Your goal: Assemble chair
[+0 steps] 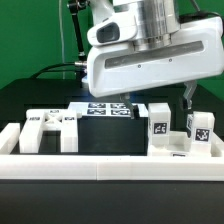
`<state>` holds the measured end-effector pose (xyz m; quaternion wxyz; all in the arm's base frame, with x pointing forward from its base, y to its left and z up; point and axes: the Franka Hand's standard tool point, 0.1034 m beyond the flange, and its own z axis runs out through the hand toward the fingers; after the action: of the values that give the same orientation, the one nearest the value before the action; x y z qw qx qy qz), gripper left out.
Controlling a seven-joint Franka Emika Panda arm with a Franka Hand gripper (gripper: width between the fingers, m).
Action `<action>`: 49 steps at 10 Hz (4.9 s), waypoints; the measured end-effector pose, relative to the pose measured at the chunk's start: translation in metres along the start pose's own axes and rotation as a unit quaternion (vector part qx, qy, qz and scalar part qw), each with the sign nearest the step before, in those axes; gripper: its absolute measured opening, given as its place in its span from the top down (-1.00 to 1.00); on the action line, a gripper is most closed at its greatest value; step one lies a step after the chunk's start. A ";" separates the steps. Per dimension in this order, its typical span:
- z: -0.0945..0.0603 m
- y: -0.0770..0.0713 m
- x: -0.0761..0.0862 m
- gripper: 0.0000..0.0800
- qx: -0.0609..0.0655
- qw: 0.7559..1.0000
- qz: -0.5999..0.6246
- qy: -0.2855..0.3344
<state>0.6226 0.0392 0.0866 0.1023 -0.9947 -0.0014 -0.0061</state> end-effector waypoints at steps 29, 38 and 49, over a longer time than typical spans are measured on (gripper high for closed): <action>0.002 -0.018 0.007 -0.60 0.059 0.912 0.405 0.028; 0.004 -0.020 0.004 -0.62 -0.001 0.998 0.012 0.059; 0.006 -0.012 0.003 0.26 -0.003 0.998 -0.005 0.058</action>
Offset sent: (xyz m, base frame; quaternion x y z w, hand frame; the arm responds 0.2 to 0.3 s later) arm 0.0000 0.0000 0.0000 0.0000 0.0000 0.0000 1.0000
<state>0.6257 0.0519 0.0833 0.0989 -0.9930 -0.0002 -0.0640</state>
